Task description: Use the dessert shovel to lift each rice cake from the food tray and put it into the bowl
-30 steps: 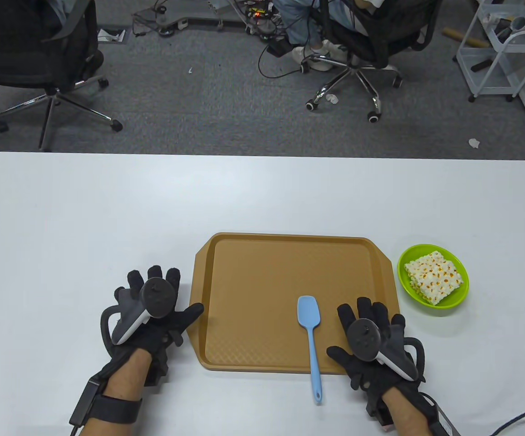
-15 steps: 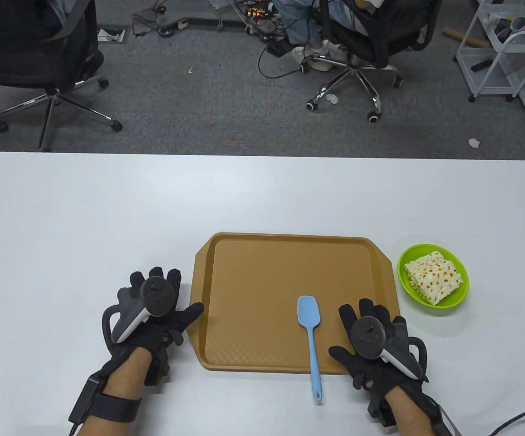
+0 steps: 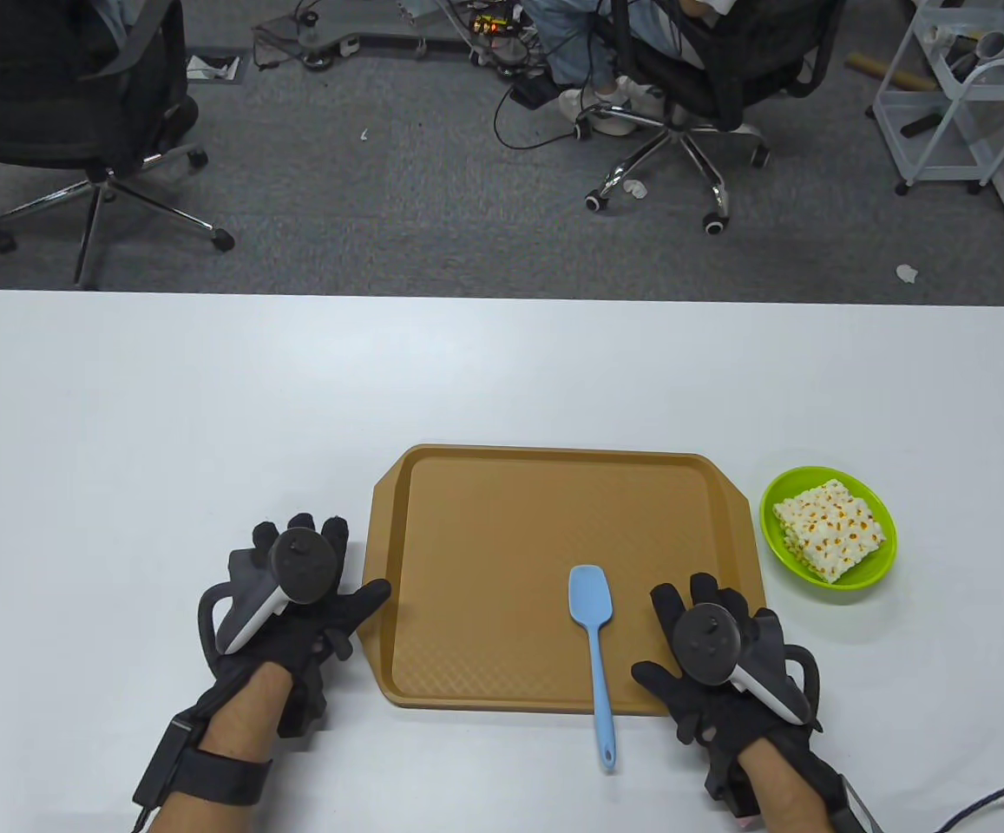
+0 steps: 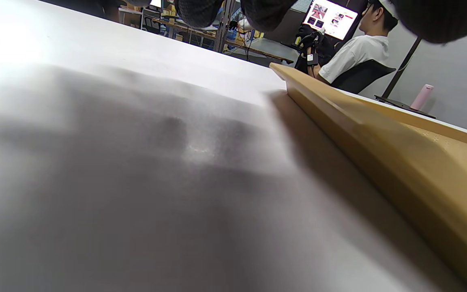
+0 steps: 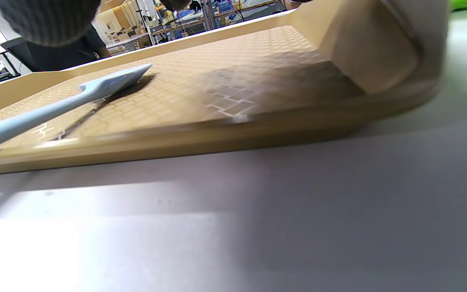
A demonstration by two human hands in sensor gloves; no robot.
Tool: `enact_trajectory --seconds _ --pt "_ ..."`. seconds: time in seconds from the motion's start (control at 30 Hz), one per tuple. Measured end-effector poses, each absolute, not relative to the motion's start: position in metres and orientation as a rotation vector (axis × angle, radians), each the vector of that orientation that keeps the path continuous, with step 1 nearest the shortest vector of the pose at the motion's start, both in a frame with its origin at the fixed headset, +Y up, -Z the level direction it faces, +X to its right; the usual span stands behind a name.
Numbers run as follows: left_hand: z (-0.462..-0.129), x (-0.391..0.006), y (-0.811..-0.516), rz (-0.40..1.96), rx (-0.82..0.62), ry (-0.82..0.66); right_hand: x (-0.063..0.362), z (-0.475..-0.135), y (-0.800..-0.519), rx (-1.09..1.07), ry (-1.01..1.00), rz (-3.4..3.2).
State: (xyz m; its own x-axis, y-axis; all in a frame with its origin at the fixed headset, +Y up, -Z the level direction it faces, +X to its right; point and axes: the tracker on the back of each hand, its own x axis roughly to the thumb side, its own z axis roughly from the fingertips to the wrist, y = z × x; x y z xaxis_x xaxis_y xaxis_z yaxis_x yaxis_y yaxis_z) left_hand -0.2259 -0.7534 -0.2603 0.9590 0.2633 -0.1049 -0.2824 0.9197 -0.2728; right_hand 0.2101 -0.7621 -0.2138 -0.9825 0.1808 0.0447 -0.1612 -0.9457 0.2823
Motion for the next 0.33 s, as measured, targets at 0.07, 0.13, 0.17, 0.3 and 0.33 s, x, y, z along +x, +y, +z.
enact_trajectory --seconds 0.07,0.13,0.17,0.3,0.33 --pt "-0.2601 -0.2254 -0.7528 0.28 -0.288 0.062 0.2103 -0.2138 -0.7618 0.1 0.419 2.936" --pt "-0.2601 -0.2258 -0.7518 0.285 -0.282 0.063 0.2102 -0.2138 -0.762 0.098 0.422 2.936" --pt "-0.2602 -0.2262 -0.7514 0.287 -0.281 0.064 0.2098 -0.2137 -0.7624 0.099 0.429 2.937" --pt "-0.2603 -0.2269 -0.751 0.287 -0.279 0.066 0.2089 -0.2137 -0.7641 0.101 0.451 2.943" --pt "-0.2603 -0.227 -0.7512 0.288 -0.278 0.065 0.2089 -0.2137 -0.7641 0.101 0.449 2.942"
